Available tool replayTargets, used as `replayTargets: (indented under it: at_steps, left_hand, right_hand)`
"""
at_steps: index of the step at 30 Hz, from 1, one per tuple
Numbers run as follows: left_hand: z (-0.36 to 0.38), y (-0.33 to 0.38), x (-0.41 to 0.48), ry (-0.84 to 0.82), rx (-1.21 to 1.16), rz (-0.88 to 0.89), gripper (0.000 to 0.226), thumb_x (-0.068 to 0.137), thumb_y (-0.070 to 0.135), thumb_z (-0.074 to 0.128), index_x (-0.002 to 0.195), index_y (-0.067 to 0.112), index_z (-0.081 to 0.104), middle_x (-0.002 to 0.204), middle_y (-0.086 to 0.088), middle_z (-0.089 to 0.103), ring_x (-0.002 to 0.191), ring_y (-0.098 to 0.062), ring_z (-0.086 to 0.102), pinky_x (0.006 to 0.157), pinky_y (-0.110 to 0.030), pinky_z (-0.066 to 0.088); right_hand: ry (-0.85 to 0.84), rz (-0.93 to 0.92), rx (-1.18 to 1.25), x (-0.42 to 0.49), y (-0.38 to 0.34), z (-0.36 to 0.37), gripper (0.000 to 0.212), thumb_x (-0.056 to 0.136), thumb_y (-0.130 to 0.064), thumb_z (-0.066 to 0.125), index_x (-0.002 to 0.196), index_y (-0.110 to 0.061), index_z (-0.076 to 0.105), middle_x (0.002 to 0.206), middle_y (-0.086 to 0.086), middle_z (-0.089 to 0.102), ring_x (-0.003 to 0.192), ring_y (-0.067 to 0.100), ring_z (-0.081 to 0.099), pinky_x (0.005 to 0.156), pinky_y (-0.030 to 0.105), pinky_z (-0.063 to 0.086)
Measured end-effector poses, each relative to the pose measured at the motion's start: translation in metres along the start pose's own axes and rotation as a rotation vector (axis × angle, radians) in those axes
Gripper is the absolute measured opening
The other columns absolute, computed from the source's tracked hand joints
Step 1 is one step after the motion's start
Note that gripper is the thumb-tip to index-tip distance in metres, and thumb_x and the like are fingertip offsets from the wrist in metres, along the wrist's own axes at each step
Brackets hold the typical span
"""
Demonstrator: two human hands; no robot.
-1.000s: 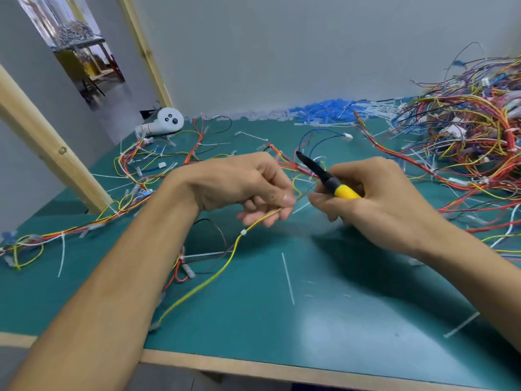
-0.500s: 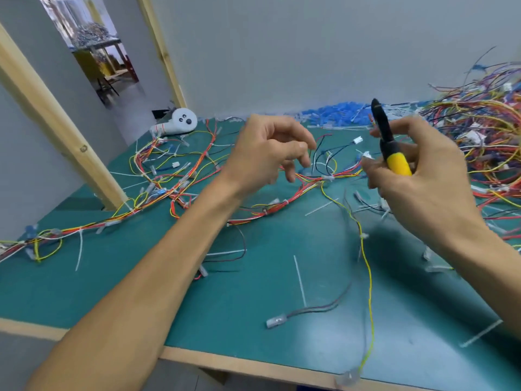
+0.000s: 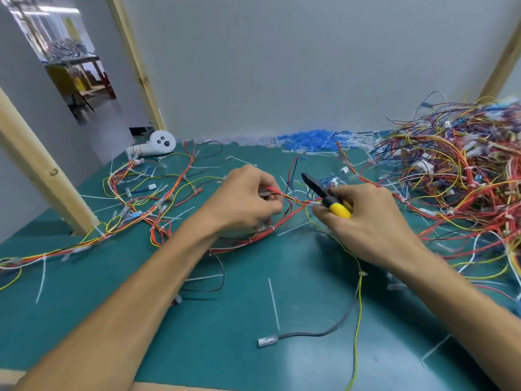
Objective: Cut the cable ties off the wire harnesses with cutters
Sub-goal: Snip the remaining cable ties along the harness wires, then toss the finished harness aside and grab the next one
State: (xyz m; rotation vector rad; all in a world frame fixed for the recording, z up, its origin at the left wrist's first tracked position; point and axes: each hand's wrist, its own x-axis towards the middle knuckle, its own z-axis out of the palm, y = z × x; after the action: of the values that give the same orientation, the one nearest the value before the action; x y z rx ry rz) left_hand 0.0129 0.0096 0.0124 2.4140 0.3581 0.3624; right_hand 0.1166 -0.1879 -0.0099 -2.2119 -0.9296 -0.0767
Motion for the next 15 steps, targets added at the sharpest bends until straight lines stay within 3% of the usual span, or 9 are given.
replayTargets:
  at_steps: [2, 5, 8, 10, 12, 15]
  left_hand:
    - [0.002, 0.004, 0.000, -0.010, -0.342, 0.026, 0.008, 0.093, 0.008, 0.073, 0.087, 0.001, 0.073, 0.065, -0.008, 0.069, 0.055, -0.023, 0.068, 0.046, -0.028, 0.052]
    - [0.012, 0.011, -0.002, 0.019, -0.617, 0.160, 0.023, 0.100, 0.018, 0.064, 0.093, -0.003, 0.069, 0.070, -0.010, 0.062, 0.058, -0.021, 0.061, 0.042, -0.025, 0.044]
    - [0.029, 0.021, -0.011, -0.040, -0.754, 0.309, 0.031, 0.104, 0.026, 0.051, 0.098, -0.002, 0.063, 0.081, -0.013, 0.061, 0.069, -0.017, 0.056, 0.050, -0.026, 0.044]
    - [0.033, 0.025, -0.015, -0.047, -0.692, 0.391, 0.037, 0.107, 0.031, 0.041, 0.107, 0.003, 0.066, 0.097, -0.006, 0.057, 0.081, -0.010, 0.056, 0.069, -0.022, 0.047]
    - [0.030, 0.025, -0.016, 0.047, -0.468, 0.483, 0.044, 0.106, 0.040, 0.036, 0.117, 0.013, 0.068, 0.109, 0.001, 0.047, 0.096, -0.005, 0.053, 0.090, -0.016, 0.041]
    - [0.012, 0.020, -0.016, 0.365, -0.308, 0.503, 0.035, 0.106, 0.039, 0.044, 0.122, 0.018, 0.067, 0.113, -0.003, 0.044, 0.094, -0.016, 0.050, 0.088, -0.019, 0.037]
  right_hand:
    - [-0.024, 0.026, 0.023, 0.000, -0.003, -0.002, 0.042, 0.092, -0.051, 0.070, 0.071, -0.016, 0.066, 0.059, 0.004, 0.063, 0.060, 0.023, 0.055, 0.059, 0.038, 0.047]
    - [-0.144, 0.116, 0.278, 0.000, -0.005, -0.006, 0.038, 0.096, -0.050, 0.069, 0.080, -0.017, 0.077, 0.068, -0.001, 0.075, 0.050, 0.012, 0.056, 0.054, 0.028, 0.045]
    - [-0.201, 0.159, 0.688, -0.003, -0.009, -0.011, 0.027, 0.105, -0.024, 0.062, 0.089, -0.005, 0.073, 0.069, 0.000, 0.075, 0.049, 0.017, 0.055, 0.051, 0.033, 0.046]
    - [-0.135, 0.125, 0.762, -0.004, -0.009, -0.014, 0.023, 0.102, -0.011, 0.063, 0.087, 0.006, 0.064, 0.061, 0.004, 0.064, 0.050, 0.020, 0.054, 0.053, 0.036, 0.046]
    - [-0.036, 0.070, 0.764, -0.002, -0.011, -0.020, 0.021, 0.101, -0.009, 0.065, 0.083, 0.004, 0.066, 0.063, 0.004, 0.063, 0.054, 0.023, 0.048, 0.055, 0.035, 0.043]
    - [0.103, 0.040, 0.865, 0.001, -0.015, -0.034, 0.018, 0.104, -0.006, 0.059, 0.086, -0.006, 0.061, 0.070, 0.007, 0.061, 0.053, 0.022, 0.044, 0.050, 0.032, 0.040]
